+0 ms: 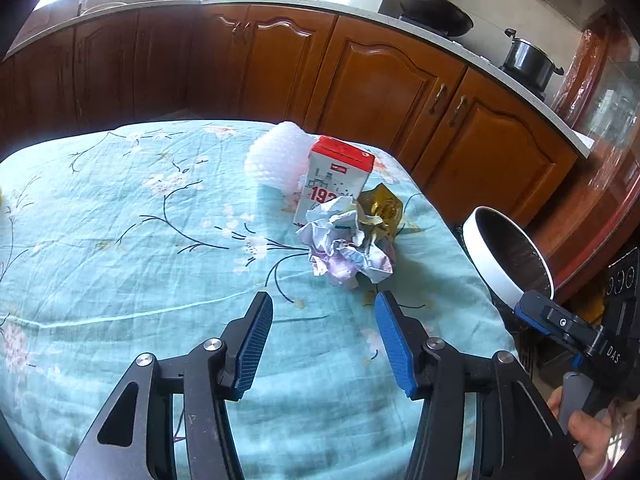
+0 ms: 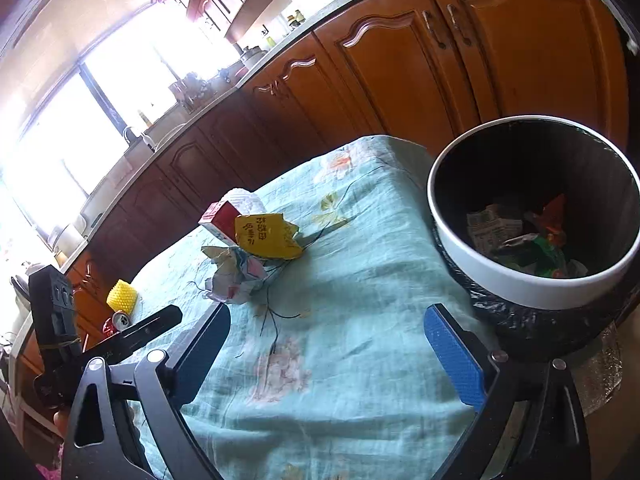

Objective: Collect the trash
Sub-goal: 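Move both open tools back over the remaining trash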

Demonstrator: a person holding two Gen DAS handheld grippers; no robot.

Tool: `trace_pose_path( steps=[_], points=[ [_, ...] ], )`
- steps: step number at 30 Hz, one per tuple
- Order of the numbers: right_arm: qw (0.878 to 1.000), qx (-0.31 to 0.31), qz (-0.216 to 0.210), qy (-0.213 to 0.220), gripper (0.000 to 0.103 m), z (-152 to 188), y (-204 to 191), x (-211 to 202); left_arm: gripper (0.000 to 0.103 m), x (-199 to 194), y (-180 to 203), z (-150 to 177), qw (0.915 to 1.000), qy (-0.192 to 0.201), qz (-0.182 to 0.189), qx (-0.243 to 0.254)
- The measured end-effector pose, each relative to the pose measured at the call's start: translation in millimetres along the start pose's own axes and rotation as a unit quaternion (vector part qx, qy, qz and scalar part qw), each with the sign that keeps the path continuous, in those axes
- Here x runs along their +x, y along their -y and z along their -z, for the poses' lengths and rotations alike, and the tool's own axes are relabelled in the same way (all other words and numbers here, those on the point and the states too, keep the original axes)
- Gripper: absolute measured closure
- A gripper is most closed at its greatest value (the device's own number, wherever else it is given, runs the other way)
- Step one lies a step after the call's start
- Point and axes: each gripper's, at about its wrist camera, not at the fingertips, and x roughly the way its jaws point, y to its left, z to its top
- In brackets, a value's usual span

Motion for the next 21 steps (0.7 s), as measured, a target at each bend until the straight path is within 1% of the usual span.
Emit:
trace_pose_path(
  steps=[2, 5, 10, 12, 17, 19, 21],
  points=[
    [1.0, -0.007, -0.004, -0.001, 0.004, -0.4, -5.1, 5.4, 0.044, 0.9, -5.5, -1.4, 1.0, -0.003, 0.003, -0.005],
    [1.0, -0.011, -0.011, 0.001, 0.004, -3.8, -9.7, 16.1, 0.042, 4.9, -13.1, -6.6, 0.9999, -0.008, 0.007, -0.01],
    [1.0, -0.018, -0.021, 0.0, 0.004, -10.8, -15.6, 37.5, 0.042, 20.5, -18.4, -13.3, 0.9997, -0.02, 0.01, -0.013],
    [1.0, -0.024, -0.016, 0.006, 0.004, -15.1, -18.4, 42.0, 0.042, 25.8, -19.3, -15.5, 0.9996, -0.022, 0.011, -0.015],
    [0.999, -0.024, -0.02, 0.007, 0.006, -34.1, -23.2, 57.3, 0.042, 42.8, -19.4, -22.0, 0.9994, -0.03, 0.017, -0.01],
    [0.999, -0.016, -0.039, 0.002, 0.008, -42.4, -22.5, 65.4, 0.042, 48.4, -18.8, -24.2, 0.9991, -0.033, 0.024, -0.007],
    [0.998, -0.014, -0.054, -0.008, 0.018, -49.4, -24.6, 75.4, 0.043, 55.5, -18.9, -26.4, 0.999, -0.036, 0.025, -0.005]
  ],
)
